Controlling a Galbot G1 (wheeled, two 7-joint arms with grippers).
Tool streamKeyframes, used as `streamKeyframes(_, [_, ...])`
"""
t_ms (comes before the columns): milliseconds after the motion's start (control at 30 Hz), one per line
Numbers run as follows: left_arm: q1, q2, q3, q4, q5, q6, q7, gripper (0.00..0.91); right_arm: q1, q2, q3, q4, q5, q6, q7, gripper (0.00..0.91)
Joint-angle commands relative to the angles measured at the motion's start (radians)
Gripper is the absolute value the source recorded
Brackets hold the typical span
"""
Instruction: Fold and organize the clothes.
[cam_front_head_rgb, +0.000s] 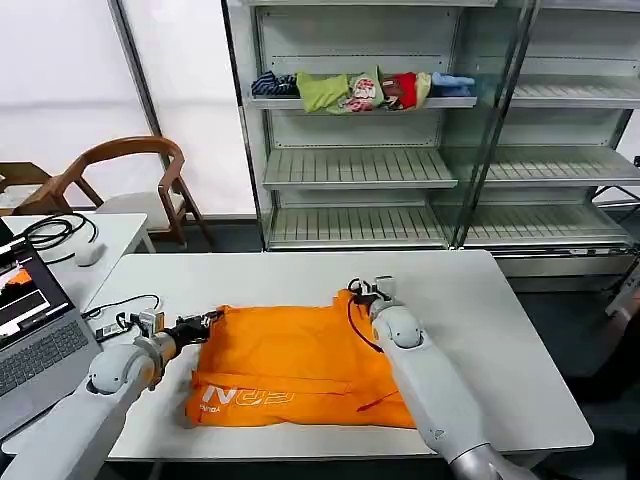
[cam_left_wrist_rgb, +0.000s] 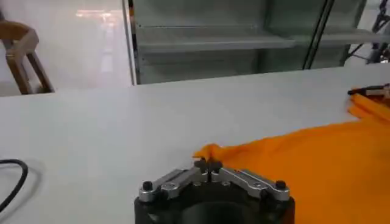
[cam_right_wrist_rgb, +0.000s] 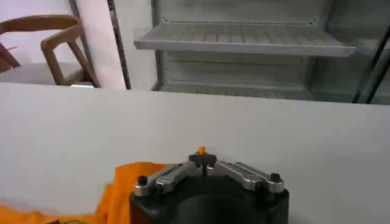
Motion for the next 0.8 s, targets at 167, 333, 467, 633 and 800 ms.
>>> streamKeyframes(167, [0.039, 0.012, -0.031, -0.052, -0.010, -0.001, 0.004, 0.010, -0.038, -0.059, -0.005, 0.166, 0.066, -0.016, 0.014, 0.000])
streamKeyframes(333, [0.089, 0.019, -0.065, -0.094, -0.013, -0.003, 0.005, 0.010, -0.097, -0.096, 0.006, 0.260, 0.092, -0.028, 0.020, 0.000])
streamKeyframes(467, [0.144, 0.022, -0.098, -0.138, -0.014, -0.005, 0.005, 0.010, -0.147, -0.122, 0.016, 0.350, 0.111, -0.033, 0.026, 0.000])
streamKeyframes(633, [0.209, 0.029, -0.141, -0.195, -0.015, -0.005, 0.004, 0.010, -0.205, -0.156, 0.025, 0.451, 0.123, -0.037, 0.030, 0.000])
streamKeyframes(800, [0.283, 0.038, -0.190, -0.257, -0.018, -0.008, 0.005, 0.010, -0.282, -0.188, 0.034, 0.550, 0.130, -0.042, 0.035, 0.000])
